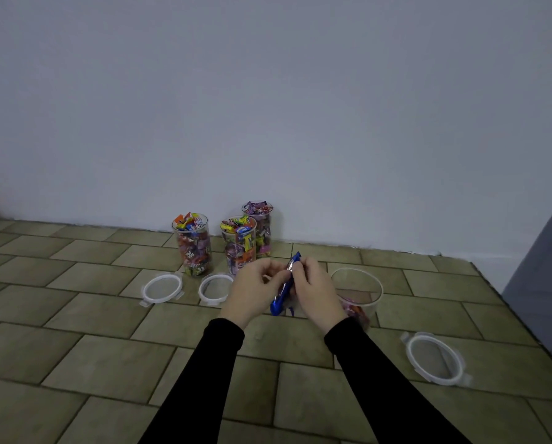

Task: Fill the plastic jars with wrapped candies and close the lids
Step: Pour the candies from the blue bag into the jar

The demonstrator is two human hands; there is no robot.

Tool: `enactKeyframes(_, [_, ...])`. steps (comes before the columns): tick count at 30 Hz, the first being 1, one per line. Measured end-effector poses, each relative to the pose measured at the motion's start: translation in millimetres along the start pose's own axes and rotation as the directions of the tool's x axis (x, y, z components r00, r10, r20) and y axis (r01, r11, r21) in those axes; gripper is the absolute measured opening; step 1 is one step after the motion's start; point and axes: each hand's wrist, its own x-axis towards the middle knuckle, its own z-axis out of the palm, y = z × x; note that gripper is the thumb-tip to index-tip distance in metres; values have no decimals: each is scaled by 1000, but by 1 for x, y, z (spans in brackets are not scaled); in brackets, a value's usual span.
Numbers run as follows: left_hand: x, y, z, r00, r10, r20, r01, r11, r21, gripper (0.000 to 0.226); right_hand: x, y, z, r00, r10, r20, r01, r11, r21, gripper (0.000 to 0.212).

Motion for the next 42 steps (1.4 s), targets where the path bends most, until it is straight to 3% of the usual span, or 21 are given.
enactKeyframes(2, [-3,2,0,994,106,21,-107,984,143,13,-1,-5,-1,997,-71,27,73,994,-79,22])
enactKeyframes(5, [-9,4,6,981,181,-64,-170,975,145,16,3,-11,-2,988,-92,120,119,961,-248,26])
enactKeyframes(10, [-8,4,10,988,83,-128,-91,994,-56,18,7,-18,-9,969,-77,234,167,903,-395,25])
enactKeyframes(17, [-7,5,3,938,172,-301,-104,968,230,18,17,-24,-23,972,-52,229,176,809,-561,39])
enactKeyframes(21, [-4,5,1,945,171,-278,-131,979,155,16,24,-23,-27,969,-89,229,218,742,-634,32])
enactKeyframes(24, [-7,-6,2,962,180,-204,-198,977,-73,28,31,-26,-39,955,-138,264,268,782,-563,25])
enactKeyframes(27, [-7,-20,4,975,220,-38,-222,972,-73,100,37,-37,-46,914,-200,352,360,800,-480,24])
enactKeyframes(29, [-5,-18,10,976,215,31,-215,977,-11,123,39,-41,-45,890,-201,408,397,781,-482,33])
enactKeyframes(31, [-2,-13,13,977,209,31,-209,978,-15,121,41,-39,-44,880,-207,427,421,755,-502,36])
enactKeyframes(36, [4,-8,11,976,191,-109,-207,965,-162,61,47,-27,-54,921,-206,330,355,791,-499,31])
enactKeyframes(38, [4,-9,12,980,187,-68,-198,945,-260,69,47,-27,-52,930,-207,303,332,825,-458,26])
enactKeyframes(41, [2,-20,18,985,170,33,-152,940,-304,105,50,-34,-50,946,-219,239,296,882,-366,27])
enactKeyframes(42, [1,-24,20,989,135,66,-107,940,-323,105,52,-36,-51,954,-203,221,269,905,-330,28])
